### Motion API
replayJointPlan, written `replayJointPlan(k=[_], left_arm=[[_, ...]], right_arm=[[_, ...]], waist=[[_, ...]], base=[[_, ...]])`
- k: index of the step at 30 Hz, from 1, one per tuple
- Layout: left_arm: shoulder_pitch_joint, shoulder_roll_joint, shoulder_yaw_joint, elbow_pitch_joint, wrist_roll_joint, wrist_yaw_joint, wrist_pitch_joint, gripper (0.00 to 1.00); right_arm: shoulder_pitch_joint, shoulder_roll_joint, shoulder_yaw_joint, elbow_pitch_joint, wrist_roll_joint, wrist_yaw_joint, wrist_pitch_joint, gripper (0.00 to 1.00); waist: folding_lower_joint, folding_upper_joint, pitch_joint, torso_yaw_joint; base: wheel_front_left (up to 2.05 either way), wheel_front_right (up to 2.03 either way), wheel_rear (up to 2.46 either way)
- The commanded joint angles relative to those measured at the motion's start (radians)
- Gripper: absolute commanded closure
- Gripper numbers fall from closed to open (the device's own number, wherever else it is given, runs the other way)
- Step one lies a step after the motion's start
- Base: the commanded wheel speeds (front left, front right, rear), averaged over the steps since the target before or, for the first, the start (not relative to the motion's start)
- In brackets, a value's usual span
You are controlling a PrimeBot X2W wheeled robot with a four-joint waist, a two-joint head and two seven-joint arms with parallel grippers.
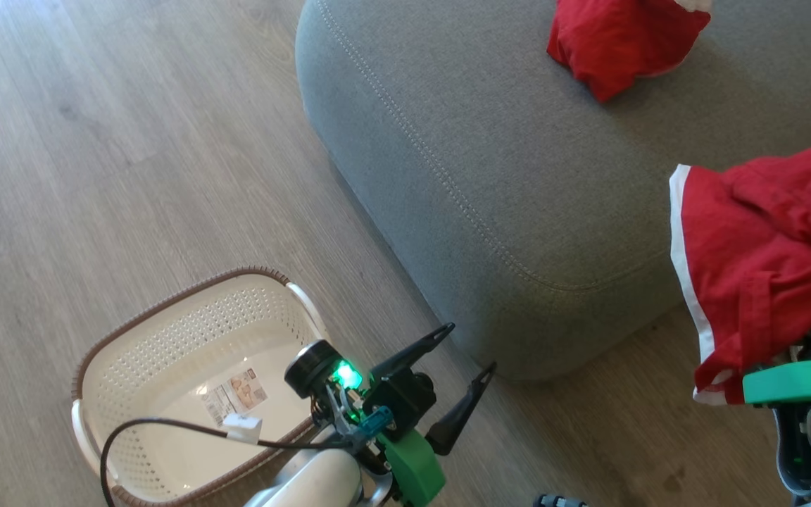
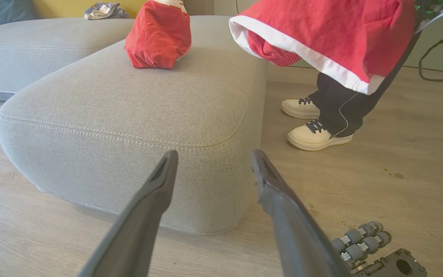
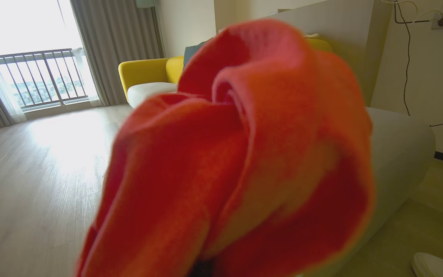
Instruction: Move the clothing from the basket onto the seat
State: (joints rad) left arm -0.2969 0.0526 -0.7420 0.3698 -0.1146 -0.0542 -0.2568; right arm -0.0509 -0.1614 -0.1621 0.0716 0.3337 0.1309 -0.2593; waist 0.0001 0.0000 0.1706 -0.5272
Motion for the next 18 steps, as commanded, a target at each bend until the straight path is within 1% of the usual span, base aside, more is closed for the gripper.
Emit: replayJointPlan(k=[1, 6, 9, 13, 15, 18], left_arm=[[-0.028, -0.002, 0.027, -0.029, -0.006, 0.011, -0.005, 0.00], [-0.020, -0.002, 0.033, -0.032, -0.007, 0.020, -0.005, 0.00], [-0.015, -0.002, 0.036, -0.034, -0.007, 0.024, -0.005, 0.00], [-0.010, -0.002, 0.042, -0.035, 0.001, 0.028, -0.005, 0.00], [-0.014, -0.002, 0.044, -0.032, 0.008, 0.027, -0.005, 0.00], [-0.028, -0.002, 0.045, -0.024, 0.025, 0.024, -0.005, 0.00]], right_arm=[[-0.028, -0.018, 0.015, -0.032, -0.010, 0.000, -0.002, 1.00], [-0.038, -0.024, 0.020, -0.026, -0.009, 0.000, -0.002, 1.00], [-0.045, -0.026, 0.028, -0.024, 0.024, 0.000, -0.002, 1.00], [-0.070, -0.067, 0.022, -0.024, 0.026, 0.000, -0.002, 1.00], [-0.094, -0.089, 0.018, -0.030, 0.016, 0.000, -0.002, 1.00], [-0.152, -0.108, 0.007, -0.040, 0.030, 0.000, -0.002, 1.00]], waist=[[-0.0001, 0.0000, -0.002, 0.002], [-0.0001, 0.0000, -0.005, 0.006], [-0.0001, 0.0000, -0.005, 0.006], [-0.0001, 0.0000, 0.006, 0.000], [-0.0001, 0.0000, 0.023, -0.003], [-0.0001, 0.0000, 0.060, -0.008]], base=[[0.00, 0.00, 0.00], [0.00, 0.00, 0.00], [0.00, 0.00, 0.00], [0.00, 0.00, 0.00], [0.00, 0.00, 0.00], [0.00, 0.00, 0.00]])
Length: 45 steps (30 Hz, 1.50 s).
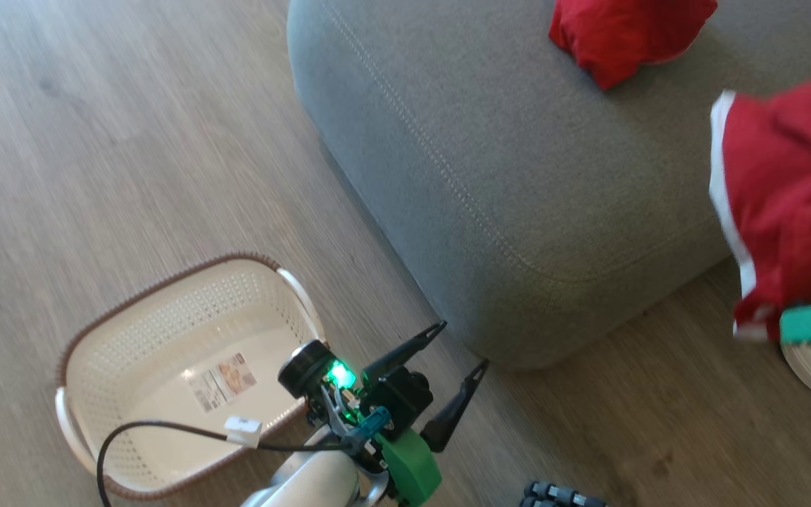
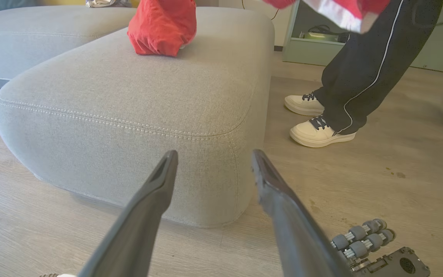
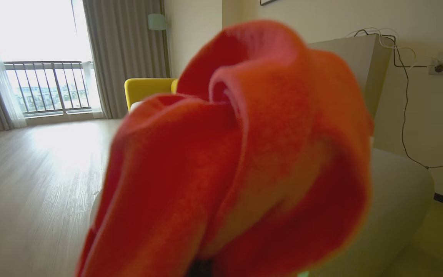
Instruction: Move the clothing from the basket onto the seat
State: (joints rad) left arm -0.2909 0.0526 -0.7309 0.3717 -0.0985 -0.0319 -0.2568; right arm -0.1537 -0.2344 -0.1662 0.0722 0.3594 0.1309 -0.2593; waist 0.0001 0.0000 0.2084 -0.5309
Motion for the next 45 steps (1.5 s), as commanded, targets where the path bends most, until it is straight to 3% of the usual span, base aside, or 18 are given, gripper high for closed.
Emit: replayJointPlan(k=[1, 8, 19, 31, 37, 42, 45], left_arm=[[-0.040, -0.002, 0.035, -0.022, 0.016, 0.000, -0.005, 0.00], [-0.082, 0.030, 0.043, 0.017, 0.070, -0.019, -0.005, 0.00], [-0.139, 0.094, 0.019, 0.037, 0.123, -0.020, -0.005, 0.00], [-0.175, 0.102, -0.032, 0.038, 0.132, -0.004, -0.005, 0.00], [-0.192, 0.092, -0.047, 0.034, 0.128, 0.010, -0.005, 0.00], [-0.204, 0.091, -0.051, 0.028, 0.124, 0.030, -0.005, 0.00], [-0.206, 0.094, -0.053, 0.026, 0.120, 0.038, -0.005, 0.00]], right_arm=[[-0.072, -0.044, 0.008, -0.042, 0.006, 0.000, -0.002, 1.00], [-0.281, -0.109, -0.004, -0.010, 0.057, 0.000, -0.002, 1.00], [-0.614, -0.205, 0.006, 0.211, 0.109, 0.000, -0.002, 1.00], [-0.913, -0.341, -0.007, 0.606, 0.173, 0.000, -0.002, 1.00], [-1.020, -0.396, -0.004, 0.832, 0.129, 0.000, -0.002, 1.00], [-1.089, -0.413, -0.045, 0.986, 0.120, 0.000, -0.002, 1.00], [-1.118, -0.387, -0.077, 1.073, 0.141, 0.000, -0.002, 1.00]], waist=[[-0.0001, 0.0000, 0.035, -0.006], [-0.0001, 0.0000, 0.166, -0.019], [-0.0001, 0.0000, 0.342, -0.003], [-0.0001, 0.0000, 0.449, 0.086], [-0.0001, 0.0000, 0.484, 0.129], [-0.0001, 0.0000, 0.514, 0.158], [-0.0001, 0.0000, 0.530, 0.169]], base=[[0.00, 0.00, 0.00], [0.00, 0.00, 0.00], [0.00, 0.00, 0.00], [0.00, 0.00, 0.00], [0.00, 0.00, 0.00], [0.00, 0.00, 0.00], [0.00, 0.00, 0.00]])
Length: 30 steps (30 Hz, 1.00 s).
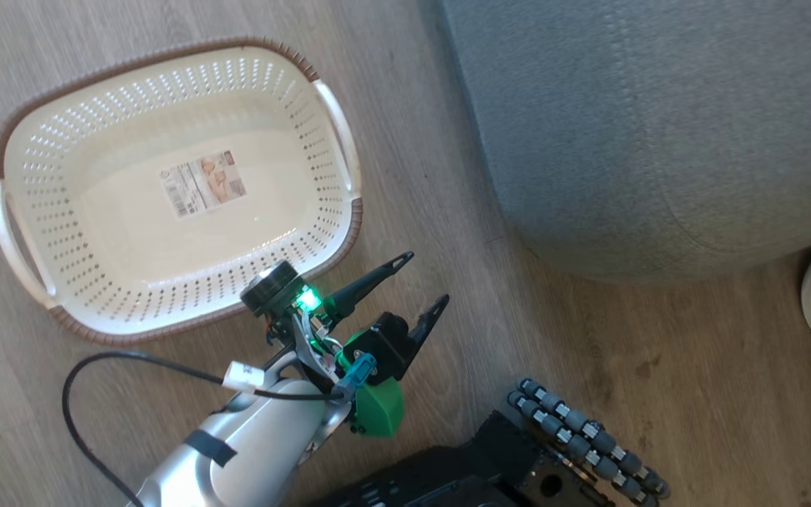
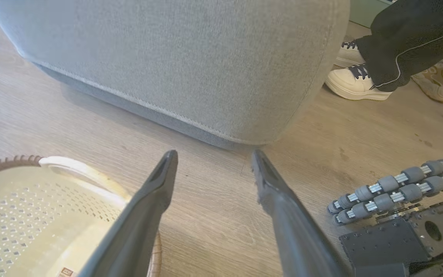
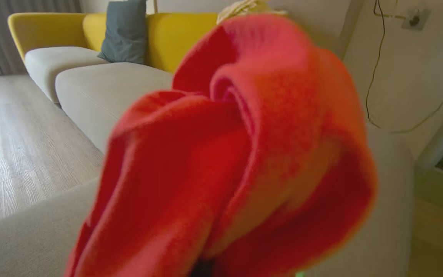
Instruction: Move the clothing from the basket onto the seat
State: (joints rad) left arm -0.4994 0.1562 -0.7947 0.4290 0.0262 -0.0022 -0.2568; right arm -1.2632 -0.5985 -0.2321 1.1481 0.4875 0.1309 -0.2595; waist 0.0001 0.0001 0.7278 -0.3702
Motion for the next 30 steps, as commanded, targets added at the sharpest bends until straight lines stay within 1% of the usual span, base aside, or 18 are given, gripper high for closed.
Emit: replayJointPlan(k=[1, 3, 8, 12, 14, 24, 28, 29, 30], left_arm=[[0.004, -0.008, 0.010, -0.031, -0.006, 0.011, -0.005, 0.00], [0.005, -0.005, 0.007, -0.032, -0.007, 0.016, -0.005, 0.00], [0.002, -0.006, -0.002, -0.036, -0.010, 0.027, -0.005, 0.00], [-0.006, -0.010, -0.008, -0.040, -0.013, 0.035, -0.005, 0.00], [-0.010, -0.013, -0.010, -0.041, -0.015, 0.039, -0.005, 0.00], [-0.031, -0.014, -0.016, -0.044, -0.022, 0.050, -0.005, 0.00], [-0.037, -0.014, -0.018, -0.043, -0.026, 0.054, -0.005, 0.00], [-0.039, -0.014, -0.019, -0.042, -0.027, 0.054, -0.005, 0.00], [-0.041, -0.014, -0.020, -0.041, -0.028, 0.054, -0.005, 0.00]], right_arm=[[-0.022, -0.006, -0.004, 0.020, 0.021, 0.000, 0.002, 1.00], [-0.037, 0.002, 0.046, 0.042, -0.015, 0.000, 0.002, 1.00], [-0.089, 0.016, 0.095, 0.064, -0.054, 0.000, -0.001, 1.00], [-0.091, -0.016, 0.094, 0.097, -0.109, 0.000, -0.002, 1.00], [-0.083, -0.023, 0.088, 0.122, -0.135, 0.000, 0.003, 1.00], [-0.051, 0.004, 0.047, 0.142, -0.185, 0.000, 0.129, 1.00], [-0.045, 0.007, 0.029, 0.142, -0.196, 0.000, 0.137, 1.00], [-0.045, 0.003, 0.021, 0.142, -0.198, 0.000, 0.133, 0.98], [-0.045, -0.001, 0.013, 0.142, -0.201, 0.000, 0.126, 0.60]], waist=[[-0.0001, -0.0001, 0.016, 0.010], [-0.0001, -0.0001, 0.027, 0.012], [-0.0001, -0.0001, 0.051, 0.025], [-0.0001, -0.0001, 0.066, 0.044], [-0.0001, -0.0001, 0.072, 0.053], [-0.0001, -0.0001, 0.094, 0.067], [-0.0001, -0.0001, 0.093, 0.067], [-0.0001, -0.0001, 0.092, 0.068], [-0.0001, -0.0001, 0.091, 0.068]], base=[[0.00, 0.00, 0.00], [0.00, 0.00, 0.00], [0.00, 0.00, 0.00], [0.00, 0.00, 0.00], [0.00, 0.00, 0.00], [0.00, 0.00, 0.00], [0.00, 0.00, 0.00], [0.00, 0.00, 0.00], [0.00, 0.00, 0.00]])
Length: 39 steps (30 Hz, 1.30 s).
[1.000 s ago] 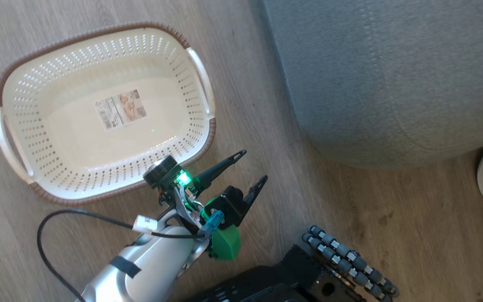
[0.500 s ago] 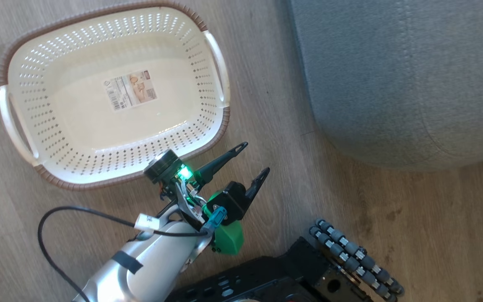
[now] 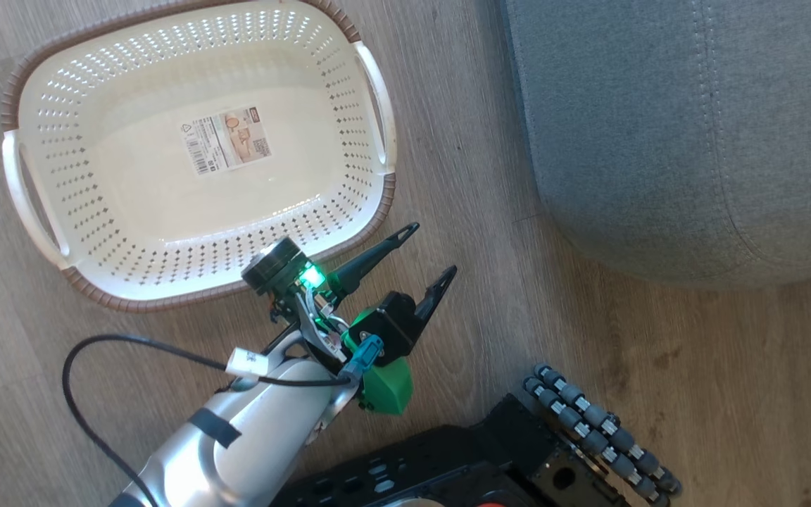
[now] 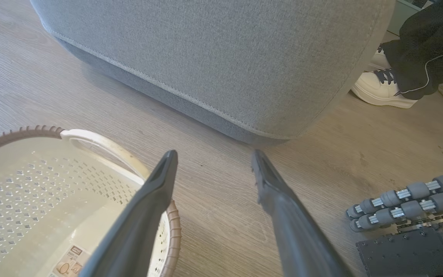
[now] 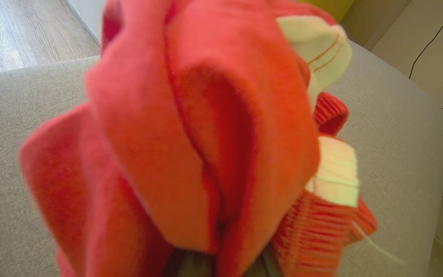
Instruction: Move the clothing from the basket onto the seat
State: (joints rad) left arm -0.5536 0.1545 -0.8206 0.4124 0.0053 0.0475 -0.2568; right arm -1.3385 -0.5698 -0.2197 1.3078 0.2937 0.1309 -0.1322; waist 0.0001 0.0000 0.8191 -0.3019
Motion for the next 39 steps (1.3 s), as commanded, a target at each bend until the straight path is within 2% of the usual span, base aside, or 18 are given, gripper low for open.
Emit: replayJointPlan(k=[1, 2, 9, 19, 33, 39], left_arm=[[0.012, -0.012, 0.006, -0.024, -0.008, 0.004, -0.005, 0.00], [0.012, -0.012, 0.005, -0.022, -0.010, 0.004, -0.005, 0.00], [0.014, -0.015, -0.001, -0.022, -0.019, 0.004, -0.005, 0.00], [0.024, -0.031, -0.012, -0.028, -0.034, -0.009, -0.005, 0.00], [0.102, -0.052, -0.030, -0.030, -0.057, -0.047, -0.005, 0.00], [0.159, -0.069, -0.020, -0.044, -0.069, -0.055, -0.005, 0.00]], right_arm=[[0.032, -0.029, -0.006, -0.017, -0.012, 0.000, -0.006, 0.18], [0.033, -0.028, -0.010, -0.017, -0.018, 0.000, -0.010, 0.00], [0.046, -0.019, -0.037, -0.017, -0.059, 0.000, -0.010, 0.00], [0.075, -0.050, -0.052, -0.017, -0.120, 0.000, 0.032, 0.00], [0.134, 0.005, -0.057, -0.017, -0.188, 0.000, 0.033, 0.00], [0.138, 0.018, -0.036, -0.019, -0.183, 0.000, -0.024, 0.00]], waist=[[-0.0001, 0.0000, -0.003, 0.000], [-0.0001, 0.0000, -0.007, -0.001], [-0.0001, 0.0000, -0.051, -0.010], [-0.0001, 0.0000, -0.164, -0.022], [-0.0001, 0.0000, -0.390, -0.139], [-0.0001, 0.0000, -0.491, -0.194]], base=[[0.00, 0.00, 0.00], [0.00, 0.00, 0.00], [0.00, 0.00, 0.00], [0.00, 0.00, 0.00], [0.00, 0.00, 0.00], [0.00, 0.00, 0.00]])
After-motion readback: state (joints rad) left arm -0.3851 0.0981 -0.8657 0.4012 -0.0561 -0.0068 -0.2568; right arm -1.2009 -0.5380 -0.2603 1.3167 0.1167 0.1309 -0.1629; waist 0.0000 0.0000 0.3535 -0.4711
